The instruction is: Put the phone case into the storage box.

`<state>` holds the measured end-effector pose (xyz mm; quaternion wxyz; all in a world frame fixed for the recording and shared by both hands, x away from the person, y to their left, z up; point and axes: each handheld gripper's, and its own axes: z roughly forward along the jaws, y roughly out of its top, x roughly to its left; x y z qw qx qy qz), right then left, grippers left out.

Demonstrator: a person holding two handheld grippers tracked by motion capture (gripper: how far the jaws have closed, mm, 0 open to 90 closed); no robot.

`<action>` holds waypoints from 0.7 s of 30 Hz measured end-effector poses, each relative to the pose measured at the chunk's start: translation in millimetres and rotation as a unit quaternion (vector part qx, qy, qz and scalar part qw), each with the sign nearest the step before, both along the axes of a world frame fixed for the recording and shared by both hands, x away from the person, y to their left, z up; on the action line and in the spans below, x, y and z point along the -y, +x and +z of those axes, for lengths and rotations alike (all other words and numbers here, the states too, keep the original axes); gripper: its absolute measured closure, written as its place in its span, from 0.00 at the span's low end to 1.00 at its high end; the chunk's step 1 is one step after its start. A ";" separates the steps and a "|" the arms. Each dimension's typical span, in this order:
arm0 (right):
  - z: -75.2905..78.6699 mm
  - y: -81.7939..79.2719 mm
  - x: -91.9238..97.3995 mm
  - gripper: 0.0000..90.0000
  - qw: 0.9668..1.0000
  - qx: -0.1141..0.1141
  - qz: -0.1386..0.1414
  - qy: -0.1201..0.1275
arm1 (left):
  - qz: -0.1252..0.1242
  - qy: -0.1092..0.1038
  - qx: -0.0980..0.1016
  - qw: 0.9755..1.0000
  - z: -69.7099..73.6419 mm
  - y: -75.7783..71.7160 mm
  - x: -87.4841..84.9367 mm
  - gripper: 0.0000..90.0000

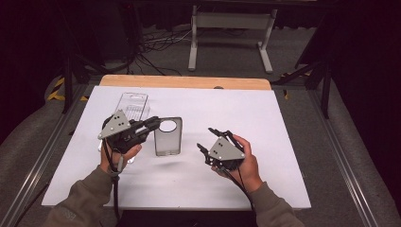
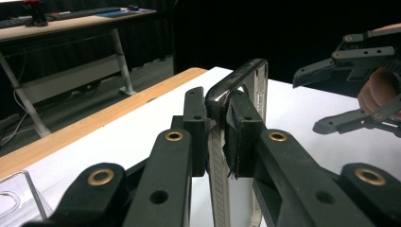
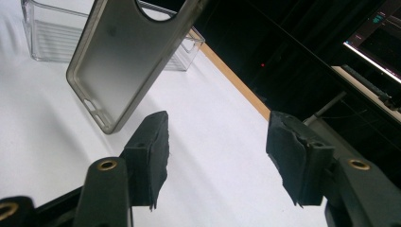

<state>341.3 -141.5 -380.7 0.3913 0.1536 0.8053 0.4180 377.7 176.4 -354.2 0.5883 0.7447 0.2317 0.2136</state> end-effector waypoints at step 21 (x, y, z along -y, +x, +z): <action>-14.9 -14.5 27.1 0.27 1.000 -0.009 -0.015 0.014 | 0.000 -0.008 0.008 1.000 3.3 -2.6 -5.3 0.89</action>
